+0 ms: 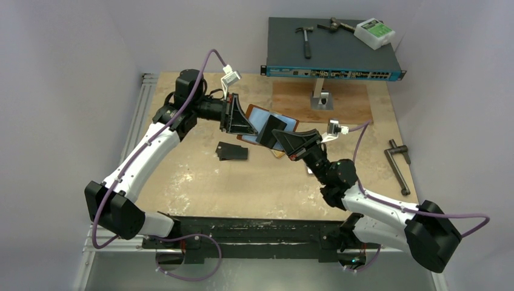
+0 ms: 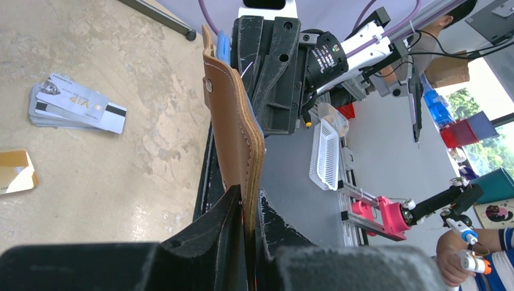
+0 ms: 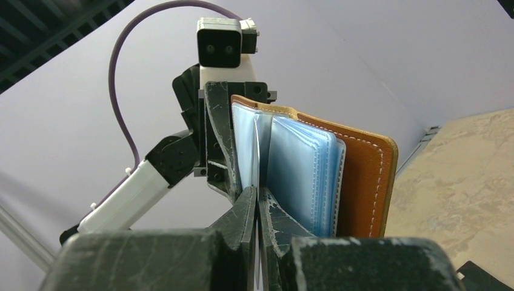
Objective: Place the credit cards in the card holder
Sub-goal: Insert the credit card into the card holder.
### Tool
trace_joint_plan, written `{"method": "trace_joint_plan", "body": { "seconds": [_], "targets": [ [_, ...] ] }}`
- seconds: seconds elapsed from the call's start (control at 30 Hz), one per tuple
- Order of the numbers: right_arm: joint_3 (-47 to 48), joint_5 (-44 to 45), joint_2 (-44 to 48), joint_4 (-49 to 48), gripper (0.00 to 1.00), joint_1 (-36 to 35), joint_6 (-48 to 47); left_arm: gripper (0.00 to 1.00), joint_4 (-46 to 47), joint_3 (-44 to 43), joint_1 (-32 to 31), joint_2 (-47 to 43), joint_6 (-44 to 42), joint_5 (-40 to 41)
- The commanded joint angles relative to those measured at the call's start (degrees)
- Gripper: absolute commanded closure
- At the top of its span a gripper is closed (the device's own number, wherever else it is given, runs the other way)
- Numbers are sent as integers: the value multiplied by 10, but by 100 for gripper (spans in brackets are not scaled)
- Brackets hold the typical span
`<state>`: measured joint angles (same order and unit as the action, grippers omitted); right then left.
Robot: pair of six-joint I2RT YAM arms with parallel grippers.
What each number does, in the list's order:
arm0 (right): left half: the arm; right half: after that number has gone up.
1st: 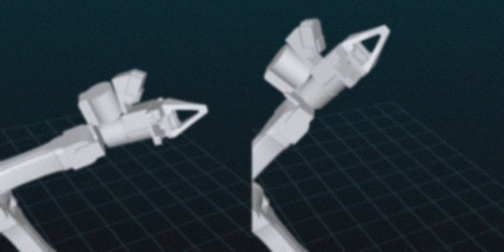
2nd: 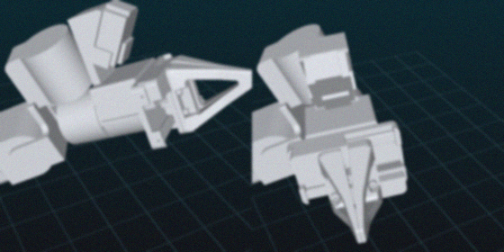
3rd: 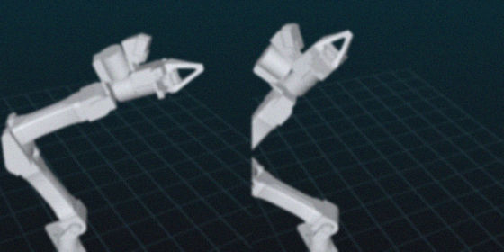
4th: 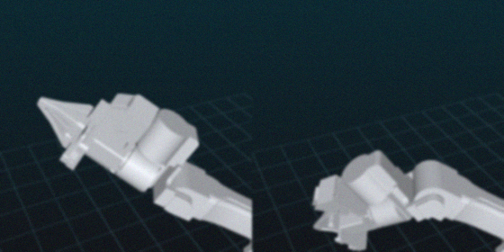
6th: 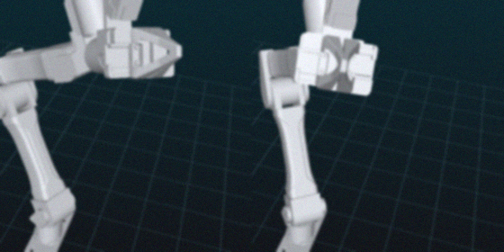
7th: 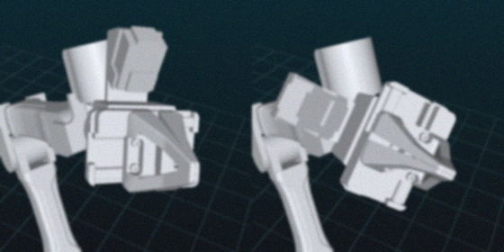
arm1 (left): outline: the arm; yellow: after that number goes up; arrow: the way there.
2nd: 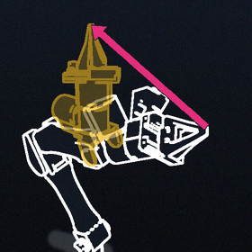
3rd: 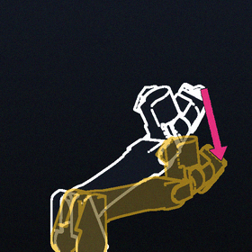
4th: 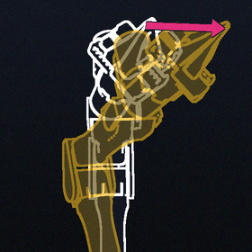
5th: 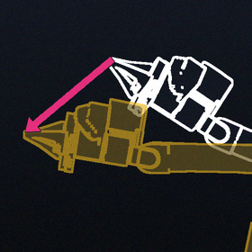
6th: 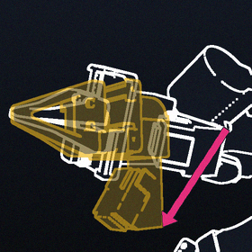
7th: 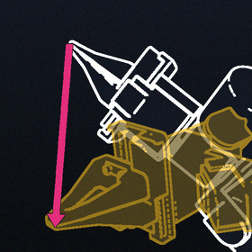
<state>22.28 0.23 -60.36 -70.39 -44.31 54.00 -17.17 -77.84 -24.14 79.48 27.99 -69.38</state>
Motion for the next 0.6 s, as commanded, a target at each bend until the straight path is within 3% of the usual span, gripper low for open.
{"method": "trace_joint_plan", "body": {
  "seconds": [0.0,0.33,0.57],
  "targets": [
    [18,-13,-1,20,100,-5,-12,88,32,-13,-10,-21,11,-29],
    [21,-25,-14,27,100,-5,-1,87,-70,-58,-19,-28,-98,-27],
    [18,-26,-16,31,100,-4,-1,87,-86,-70,-20,-28,-114,-25]
  ]
}}
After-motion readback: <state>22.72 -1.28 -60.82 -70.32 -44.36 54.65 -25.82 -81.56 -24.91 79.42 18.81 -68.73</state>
